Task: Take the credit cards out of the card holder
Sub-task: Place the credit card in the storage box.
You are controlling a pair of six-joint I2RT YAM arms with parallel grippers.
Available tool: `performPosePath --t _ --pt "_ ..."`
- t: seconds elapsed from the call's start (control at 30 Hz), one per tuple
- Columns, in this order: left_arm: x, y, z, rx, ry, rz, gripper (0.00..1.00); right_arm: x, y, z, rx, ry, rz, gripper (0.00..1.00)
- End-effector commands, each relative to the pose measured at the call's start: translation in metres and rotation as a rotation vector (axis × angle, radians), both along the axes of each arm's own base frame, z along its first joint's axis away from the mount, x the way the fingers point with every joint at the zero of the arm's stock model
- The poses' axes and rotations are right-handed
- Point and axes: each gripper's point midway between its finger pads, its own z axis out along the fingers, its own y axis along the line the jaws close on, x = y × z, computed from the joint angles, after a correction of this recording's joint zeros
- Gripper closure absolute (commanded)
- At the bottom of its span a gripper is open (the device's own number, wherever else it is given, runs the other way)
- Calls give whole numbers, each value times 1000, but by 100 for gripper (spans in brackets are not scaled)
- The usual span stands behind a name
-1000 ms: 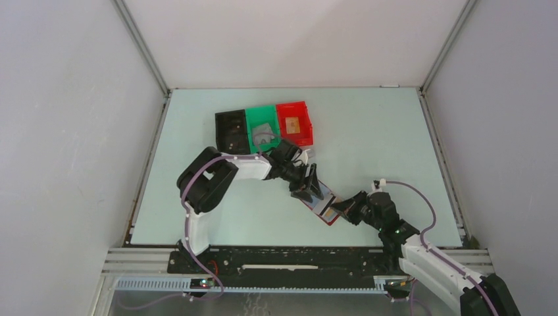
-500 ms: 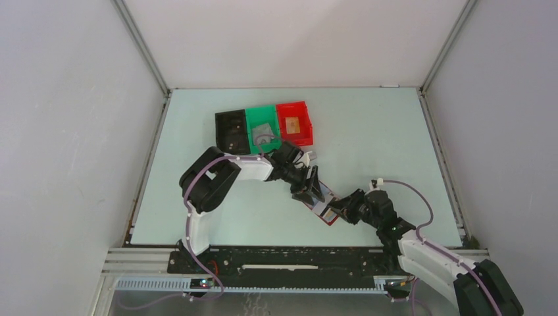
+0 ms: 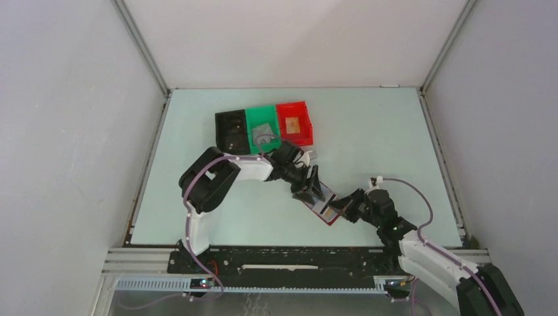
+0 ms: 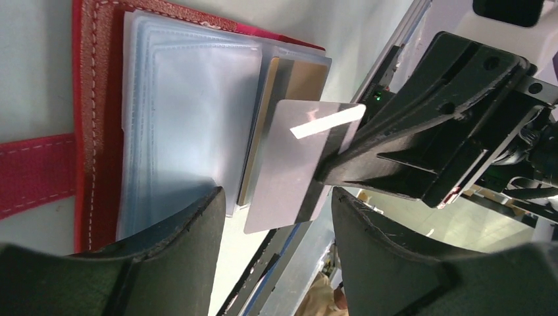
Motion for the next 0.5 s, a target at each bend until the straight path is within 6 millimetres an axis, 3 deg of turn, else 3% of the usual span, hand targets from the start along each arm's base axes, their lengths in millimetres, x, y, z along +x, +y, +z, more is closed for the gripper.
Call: performPosePath --t 0.0,0.23,0.47 --pt "6 -6 39 -77 -55 2 34 2 -9 13 -17 -37 -25 100" --pt "8 0 66 -123 -79 14 34 -9 -20 27 -8 -102 -21 100" --pt "1 -5 96 -256 -60 -28 34 -5 1 72 108 -276 92 100"
